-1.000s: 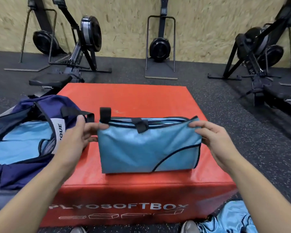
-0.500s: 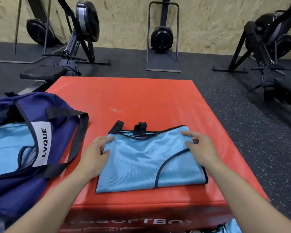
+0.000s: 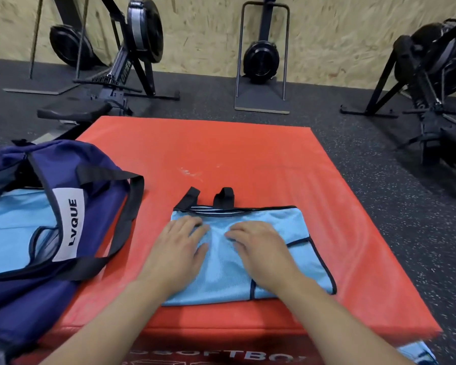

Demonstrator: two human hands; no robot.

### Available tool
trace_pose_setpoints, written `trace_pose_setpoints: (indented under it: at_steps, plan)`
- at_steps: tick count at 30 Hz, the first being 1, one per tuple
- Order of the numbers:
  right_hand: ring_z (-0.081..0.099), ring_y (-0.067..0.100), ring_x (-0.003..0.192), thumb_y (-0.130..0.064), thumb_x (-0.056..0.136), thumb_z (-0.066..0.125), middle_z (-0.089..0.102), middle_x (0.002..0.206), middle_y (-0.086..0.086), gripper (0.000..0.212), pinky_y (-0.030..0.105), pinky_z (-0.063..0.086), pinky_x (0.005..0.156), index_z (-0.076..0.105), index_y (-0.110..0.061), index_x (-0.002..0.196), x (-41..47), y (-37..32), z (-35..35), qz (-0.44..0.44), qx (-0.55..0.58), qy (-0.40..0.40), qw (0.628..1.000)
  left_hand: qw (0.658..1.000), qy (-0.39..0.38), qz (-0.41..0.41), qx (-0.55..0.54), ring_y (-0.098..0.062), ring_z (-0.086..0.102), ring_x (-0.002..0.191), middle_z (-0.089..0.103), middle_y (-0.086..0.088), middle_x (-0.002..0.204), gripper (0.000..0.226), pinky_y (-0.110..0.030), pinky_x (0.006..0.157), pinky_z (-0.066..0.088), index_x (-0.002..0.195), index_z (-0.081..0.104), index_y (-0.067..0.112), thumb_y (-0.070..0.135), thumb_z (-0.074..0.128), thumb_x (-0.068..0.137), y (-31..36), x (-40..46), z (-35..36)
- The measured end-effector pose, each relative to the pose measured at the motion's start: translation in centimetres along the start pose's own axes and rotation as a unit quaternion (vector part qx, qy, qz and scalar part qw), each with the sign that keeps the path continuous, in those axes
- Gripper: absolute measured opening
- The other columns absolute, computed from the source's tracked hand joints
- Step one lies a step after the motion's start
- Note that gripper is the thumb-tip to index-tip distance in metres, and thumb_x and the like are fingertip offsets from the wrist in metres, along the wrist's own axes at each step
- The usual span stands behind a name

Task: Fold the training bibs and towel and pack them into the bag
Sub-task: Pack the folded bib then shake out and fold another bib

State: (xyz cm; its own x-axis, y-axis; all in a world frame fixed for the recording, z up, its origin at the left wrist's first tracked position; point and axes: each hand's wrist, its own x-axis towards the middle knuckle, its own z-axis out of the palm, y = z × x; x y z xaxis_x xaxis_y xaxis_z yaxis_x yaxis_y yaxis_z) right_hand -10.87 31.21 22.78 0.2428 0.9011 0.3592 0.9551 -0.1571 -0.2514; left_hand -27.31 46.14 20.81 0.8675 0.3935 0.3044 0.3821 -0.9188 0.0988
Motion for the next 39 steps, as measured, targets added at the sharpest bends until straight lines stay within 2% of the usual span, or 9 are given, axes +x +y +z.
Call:
trace_pose_setpoints:
  at_steps: [3, 6, 9, 13, 21, 27, 33, 36, 39]
  plan:
    - [0.028, 0.015, 0.148, -0.050, 0.096, 0.024, 0.036, 0.159, -0.006, 0.059, 0.042, 0.018, 0.124, 0.046, -0.031, 0.147, -0.3, 1.3, 1.1, 0.096, -0.014, -0.094, 0.991, 0.998, -0.056, -0.025, -0.003, -0.019, 0.026, 0.148, 0.034, -0.001, 0.159, 0.064, -0.035, 0.120, 0.012, 0.151, 0.042, 0.025, 0.055, 0.026, 0.097, -0.8, 0.3, 0.1]
    - [-0.009, 0.008, 0.153, -0.055, 0.095, 0.004, -0.001, 0.168, -0.008, 0.069, 0.035, -0.007, 0.124, 0.017, -0.033, 0.159, -0.4, 3.3, 1.0, 0.178, -0.048, -0.116, 0.976, 0.993, -0.112, -0.035, -0.009, -0.005, -0.021, 0.150, -0.016, 0.011, 0.164, 0.070, -0.034, 0.123, -0.008, 0.157, 0.001, 0.042, 0.066, 0.003, 0.092, -1.6, 0.5, 0.3]
    - [-0.008, 0.010, 0.154, -0.045, 0.104, 0.013, 0.001, 0.168, -0.004, 0.058, 0.035, -0.006, 0.125, 0.018, -0.028, 0.159, 0.3, 2.4, 0.5, 0.188, -0.067, -0.079, 0.977, 0.995, -0.083, -0.023, 0.044, -0.013, -0.005, 0.154, 0.003, 0.002, 0.168, 0.067, -0.041, 0.124, -0.004, 0.159, 0.018, 0.030, 0.053, 0.010, 0.097, -0.8, 1.0, -0.2]
    - [-0.002, 0.010, 0.154, -0.048, 0.096, 0.007, 0.006, 0.167, -0.006, 0.068, 0.041, 0.001, 0.126, 0.018, -0.026, 0.160, 0.5, -2.5, 1.8, 0.069, -0.017, -0.098, 0.993, 0.998, -0.053, 0.031, 0.021, -0.023, 0.028, 0.148, 0.043, -0.012, 0.155, 0.058, -0.044, 0.117, 0.018, 0.148, 0.043, 0.005, 0.028, 0.029, 0.096, 1.4, 0.6, 1.0]
    - [-0.012, 0.011, 0.153, -0.059, 0.087, -0.008, -0.009, 0.167, -0.009, 0.079, 0.039, -0.007, 0.125, 0.003, -0.030, 0.160, -1.7, 2.5, 1.0, 0.180, -0.096, -0.134, 0.970, 0.995, -0.087, -0.043, -0.030, 0.001, -0.024, 0.147, -0.023, 0.013, 0.160, 0.075, -0.030, 0.123, -0.011, 0.155, -0.012, 0.027, 0.063, -0.004, 0.090, -0.6, -0.3, 1.3]
    - [-0.007, 0.016, 0.154, -0.044, 0.103, 0.005, -0.002, 0.168, -0.002, 0.061, 0.041, -0.003, 0.125, 0.004, -0.022, 0.160, -3.2, 6.4, -1.5, 0.281, -0.177, -0.112, 0.937, 0.997, -0.060, -0.049, 0.010, -0.009, -0.007, 0.153, 0.002, 0.002, 0.167, 0.073, -0.036, 0.123, -0.005, 0.159, 0.009, 0.015, 0.053, 0.003, 0.097, -0.8, -0.7, 0.1]
    - [0.009, 0.019, 0.154, -0.036, 0.098, 0.010, 0.017, 0.166, 0.001, 0.066, 0.040, 0.003, 0.122, 0.022, -0.013, 0.158, -1.1, -2.7, 1.8, 0.088, -0.083, -0.076, 0.990, 0.998, -0.047, -0.004, -0.033, -0.020, 0.019, 0.151, 0.029, -0.010, 0.161, 0.062, -0.039, 0.119, 0.009, 0.153, 0.033, 0.004, 0.034, 0.023, 0.100, 5.6, -1.0, 0.9]
    - [-0.007, 0.009, 0.153, -0.048, 0.090, -0.004, 0.002, 0.168, -0.008, 0.076, 0.036, -0.007, 0.124, 0.009, -0.024, 0.161, -2.0, -1.9, 2.0, 0.106, -0.047, -0.137, 0.984, 0.997, -0.063, -0.022, -0.033, -0.017, 0.012, 0.152, 0.021, -0.007, 0.164, 0.066, -0.036, 0.121, 0.006, 0.156, 0.025, 0.007, 0.042, 0.018, 0.100, 4.7, -1.8, 1.8]
    - [-0.009, 0.009, 0.153, -0.054, 0.093, 0.000, -0.003, 0.167, -0.009, 0.073, 0.034, -0.009, 0.124, 0.006, -0.026, 0.161, -3.0, 2.8, 0.3, 0.169, -0.095, -0.130, 0.972, 0.995, -0.075, -0.060, -0.030, -0.010, -0.012, 0.152, -0.008, 0.003, 0.165, 0.078, -0.030, 0.122, -0.010, 0.158, 0.001, 0.016, 0.057, 0.000, 0.093, 2.6, -1.7, 1.4]
